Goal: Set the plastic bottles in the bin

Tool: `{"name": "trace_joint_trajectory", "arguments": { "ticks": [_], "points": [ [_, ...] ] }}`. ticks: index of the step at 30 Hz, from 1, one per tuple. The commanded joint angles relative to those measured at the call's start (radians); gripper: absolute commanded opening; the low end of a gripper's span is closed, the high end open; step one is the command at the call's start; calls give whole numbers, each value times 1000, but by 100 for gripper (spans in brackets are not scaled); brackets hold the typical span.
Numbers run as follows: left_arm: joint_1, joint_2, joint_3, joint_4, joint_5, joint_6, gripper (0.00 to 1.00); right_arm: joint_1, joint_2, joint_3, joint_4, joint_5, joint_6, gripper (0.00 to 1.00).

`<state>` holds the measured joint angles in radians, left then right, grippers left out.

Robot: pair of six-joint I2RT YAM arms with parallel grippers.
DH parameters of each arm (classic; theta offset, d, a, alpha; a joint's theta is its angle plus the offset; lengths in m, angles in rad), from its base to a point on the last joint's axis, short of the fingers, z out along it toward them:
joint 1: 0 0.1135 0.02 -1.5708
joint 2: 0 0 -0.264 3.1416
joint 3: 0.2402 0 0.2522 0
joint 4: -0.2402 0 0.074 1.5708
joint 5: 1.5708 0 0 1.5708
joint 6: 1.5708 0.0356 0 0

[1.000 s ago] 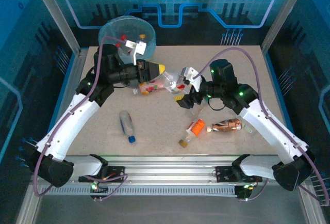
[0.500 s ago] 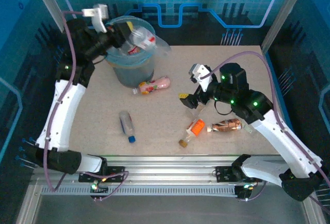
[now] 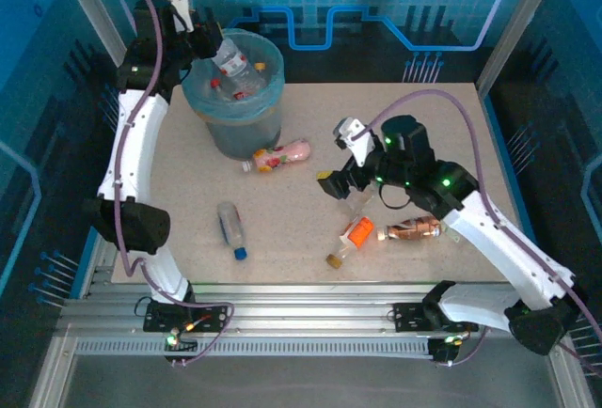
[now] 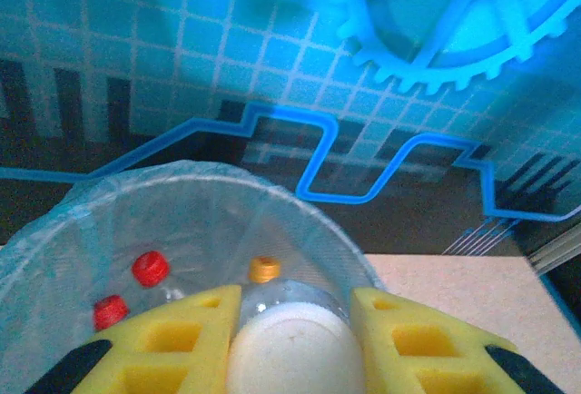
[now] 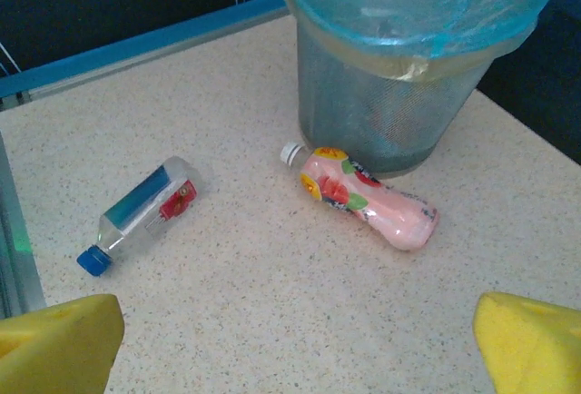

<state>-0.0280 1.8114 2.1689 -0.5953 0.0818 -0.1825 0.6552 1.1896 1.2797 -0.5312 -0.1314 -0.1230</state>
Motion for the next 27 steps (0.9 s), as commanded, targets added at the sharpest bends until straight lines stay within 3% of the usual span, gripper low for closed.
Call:
{"name": "trace_joint_trajectory", "arguments": {
  "ticks": [1,6,16,24,27],
  "points": [
    [5,-4,40,-32,-10,34,0,23,26,51,-15,-17,1,100],
    [7,7,46,5,22,-13,0,53,49,59,-7,-28,-1,100],
    [22,3,112,0,-120,44,0,70,56,34,-7,-11,-31,100],
    [22,74,226,-161,-246,174,0,76,65,54,-24,-4,-41,100],
    [22,88,247,-209,-230,187,0,80,70,50,-26,-4,-40,100]
  ]
}}
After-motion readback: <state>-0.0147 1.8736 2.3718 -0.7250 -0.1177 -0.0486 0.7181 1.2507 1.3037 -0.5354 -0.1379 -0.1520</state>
